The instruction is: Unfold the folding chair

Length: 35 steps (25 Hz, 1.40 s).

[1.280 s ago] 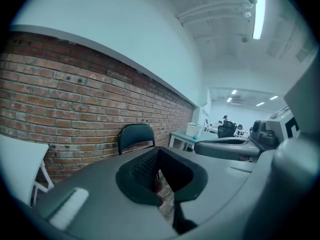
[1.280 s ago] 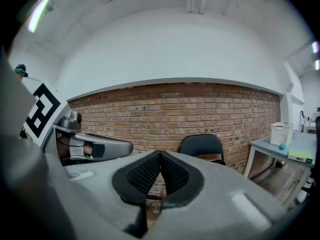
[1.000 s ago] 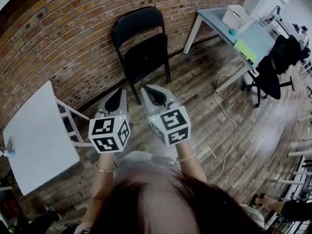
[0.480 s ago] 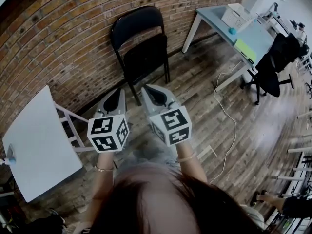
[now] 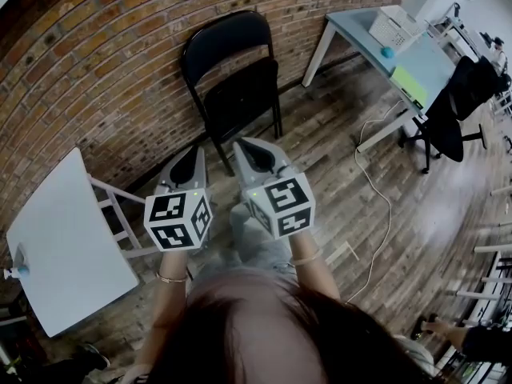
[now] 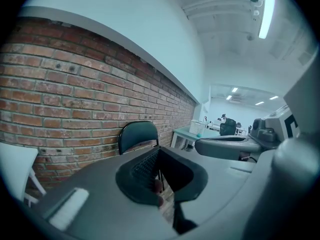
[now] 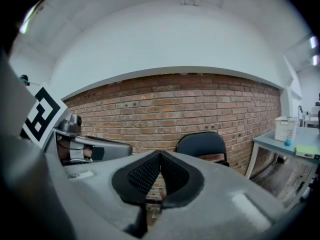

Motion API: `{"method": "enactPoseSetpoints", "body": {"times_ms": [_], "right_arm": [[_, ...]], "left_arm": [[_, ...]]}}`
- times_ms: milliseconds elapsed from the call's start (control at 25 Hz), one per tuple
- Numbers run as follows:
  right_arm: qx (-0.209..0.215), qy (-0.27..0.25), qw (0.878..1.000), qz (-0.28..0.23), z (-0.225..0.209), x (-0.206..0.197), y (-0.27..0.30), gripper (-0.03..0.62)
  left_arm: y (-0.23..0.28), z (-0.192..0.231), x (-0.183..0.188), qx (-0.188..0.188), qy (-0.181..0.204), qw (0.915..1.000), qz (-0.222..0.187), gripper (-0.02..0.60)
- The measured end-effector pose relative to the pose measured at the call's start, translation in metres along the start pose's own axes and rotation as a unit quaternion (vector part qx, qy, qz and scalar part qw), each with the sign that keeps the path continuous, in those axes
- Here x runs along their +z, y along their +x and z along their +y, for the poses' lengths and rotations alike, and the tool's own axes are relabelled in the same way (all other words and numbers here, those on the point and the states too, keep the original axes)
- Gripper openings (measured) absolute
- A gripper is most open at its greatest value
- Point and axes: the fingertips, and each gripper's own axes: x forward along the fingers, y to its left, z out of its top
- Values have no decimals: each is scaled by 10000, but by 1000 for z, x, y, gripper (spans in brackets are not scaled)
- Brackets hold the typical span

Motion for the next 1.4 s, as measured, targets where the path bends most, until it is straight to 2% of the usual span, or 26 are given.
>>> {"method": "enactPoseSetpoints", "body": {"times_ms": [640, 1400], "right_arm": [[-52, 187, 9998, 59, -79, 10, 66, 0], [356, 236, 9990, 133, -146, 24, 138, 14]], "left_arm": [[101, 17, 25, 49, -37, 10000, 72, 0], [192, 36, 58, 280, -165, 9995, -7, 0]]}}
